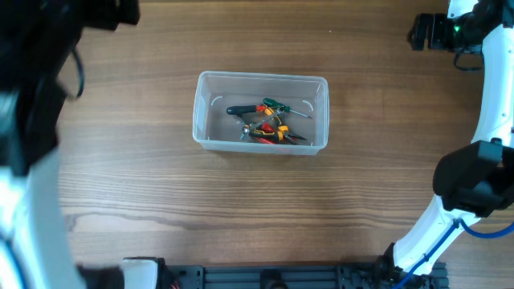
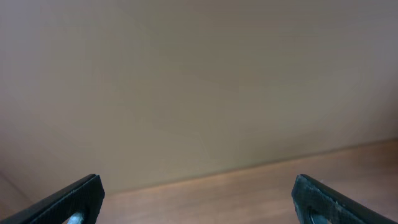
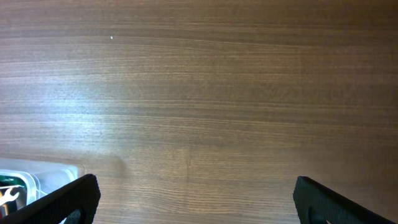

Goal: Pack container

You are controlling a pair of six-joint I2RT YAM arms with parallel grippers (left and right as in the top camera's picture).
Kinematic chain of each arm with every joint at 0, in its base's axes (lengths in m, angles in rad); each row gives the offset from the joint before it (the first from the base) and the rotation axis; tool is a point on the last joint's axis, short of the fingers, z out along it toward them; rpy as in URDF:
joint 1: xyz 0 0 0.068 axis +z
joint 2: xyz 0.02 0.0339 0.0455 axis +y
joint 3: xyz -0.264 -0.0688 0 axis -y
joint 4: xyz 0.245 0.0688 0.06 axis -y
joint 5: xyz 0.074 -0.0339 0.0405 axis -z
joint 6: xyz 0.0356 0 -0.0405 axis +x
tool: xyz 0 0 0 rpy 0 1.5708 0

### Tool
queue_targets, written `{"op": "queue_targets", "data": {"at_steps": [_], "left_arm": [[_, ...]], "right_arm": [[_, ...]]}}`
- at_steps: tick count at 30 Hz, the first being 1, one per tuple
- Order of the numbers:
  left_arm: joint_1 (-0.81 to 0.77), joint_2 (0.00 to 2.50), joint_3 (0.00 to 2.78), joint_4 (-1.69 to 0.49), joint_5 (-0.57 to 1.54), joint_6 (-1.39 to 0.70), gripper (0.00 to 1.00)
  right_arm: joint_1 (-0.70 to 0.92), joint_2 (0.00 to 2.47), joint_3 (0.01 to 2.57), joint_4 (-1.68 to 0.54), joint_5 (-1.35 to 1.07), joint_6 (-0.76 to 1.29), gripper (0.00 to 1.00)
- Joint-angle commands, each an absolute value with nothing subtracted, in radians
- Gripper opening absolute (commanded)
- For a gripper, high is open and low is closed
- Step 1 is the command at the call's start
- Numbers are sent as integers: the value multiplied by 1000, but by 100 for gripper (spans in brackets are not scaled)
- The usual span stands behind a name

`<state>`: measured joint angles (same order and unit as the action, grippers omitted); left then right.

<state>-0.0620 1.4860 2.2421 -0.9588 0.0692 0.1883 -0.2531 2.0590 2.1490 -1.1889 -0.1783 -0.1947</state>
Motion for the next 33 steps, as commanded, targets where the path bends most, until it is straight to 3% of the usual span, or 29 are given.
{"op": "queue_targets", "data": {"at_steps": [1,14,25,33], "left_arm": [[-71,1277,2085,-937,89,173,100],[-67,435,1004,-664,101,48,100],[-67,217,462,-419,207,9,100],[-67,168,283,-327,221,-9,100]], "right_arm": [[-254,2059,2144,-1186,-173,-181,100],[-254,2059,2144,-1186,-173,-181,100],[-254,2059,2144,-1186,-173,-181,100],[-254,2059,2144,-1186,-173,-180,100]]}}
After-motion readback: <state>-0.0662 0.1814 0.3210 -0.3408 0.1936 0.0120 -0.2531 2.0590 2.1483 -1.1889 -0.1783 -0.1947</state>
